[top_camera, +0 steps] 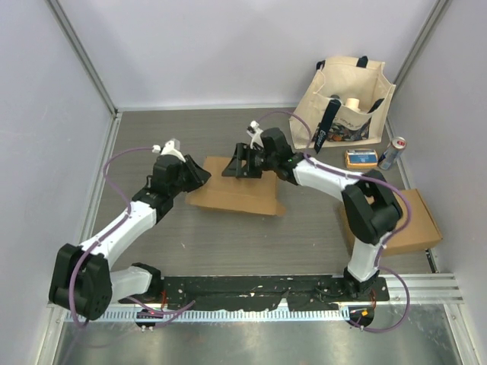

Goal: Fold the paper box

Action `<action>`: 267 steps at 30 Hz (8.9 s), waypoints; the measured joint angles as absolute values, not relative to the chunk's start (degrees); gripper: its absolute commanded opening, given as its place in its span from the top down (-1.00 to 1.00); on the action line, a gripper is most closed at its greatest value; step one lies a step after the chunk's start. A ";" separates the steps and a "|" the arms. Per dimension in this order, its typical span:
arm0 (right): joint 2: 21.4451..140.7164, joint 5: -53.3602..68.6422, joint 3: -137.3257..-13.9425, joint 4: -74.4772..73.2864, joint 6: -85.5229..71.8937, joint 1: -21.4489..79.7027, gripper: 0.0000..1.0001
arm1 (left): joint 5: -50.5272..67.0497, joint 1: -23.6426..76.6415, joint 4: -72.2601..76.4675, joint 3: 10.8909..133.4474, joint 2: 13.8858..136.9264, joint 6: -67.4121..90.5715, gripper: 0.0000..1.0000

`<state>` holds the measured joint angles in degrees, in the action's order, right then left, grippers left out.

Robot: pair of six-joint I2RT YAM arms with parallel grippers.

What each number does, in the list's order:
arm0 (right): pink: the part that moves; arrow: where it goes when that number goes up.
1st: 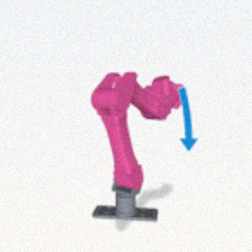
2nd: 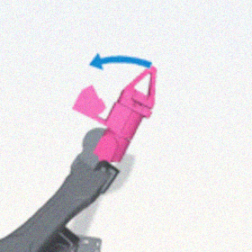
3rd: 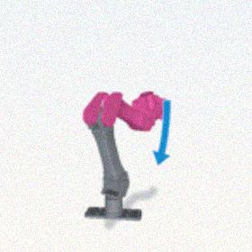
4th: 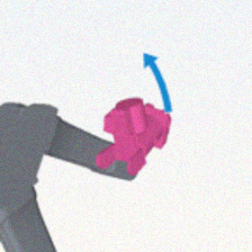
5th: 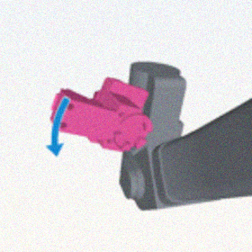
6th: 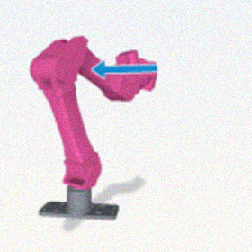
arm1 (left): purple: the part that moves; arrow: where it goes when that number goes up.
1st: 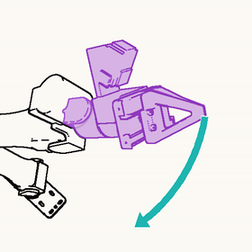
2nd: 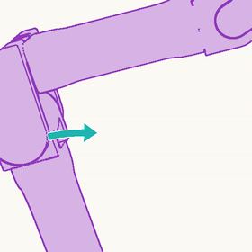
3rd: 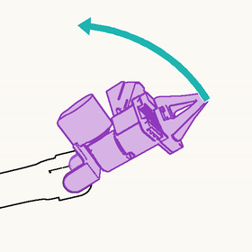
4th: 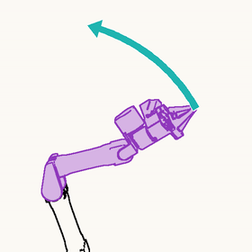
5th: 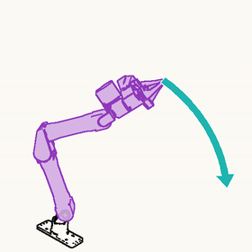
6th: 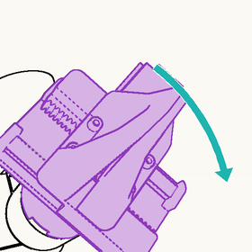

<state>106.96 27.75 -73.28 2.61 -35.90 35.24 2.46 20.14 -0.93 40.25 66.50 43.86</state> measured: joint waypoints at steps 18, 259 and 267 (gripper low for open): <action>78.50 24.03 -50.17 -7.92 -28.67 28.49 -0.55 | 5.93 20.12 -0.82 36.82 64.25 40.38 -0.01; 95.61 4.21 -90.87 -55.75 32.53 49.84 0.24 | 45.82 5.89 -1.87 41.45 50.83 39.90 -0.22; 94.72 4.95 -89.54 -53.98 32.38 48.97 0.24 | 37.65 16.78 -7.18 44.27 54.61 31.24 0.02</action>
<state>94.72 4.95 -89.54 -53.98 32.38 48.97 37.65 16.78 -7.18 44.27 54.61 31.24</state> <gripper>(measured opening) 0.614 0.501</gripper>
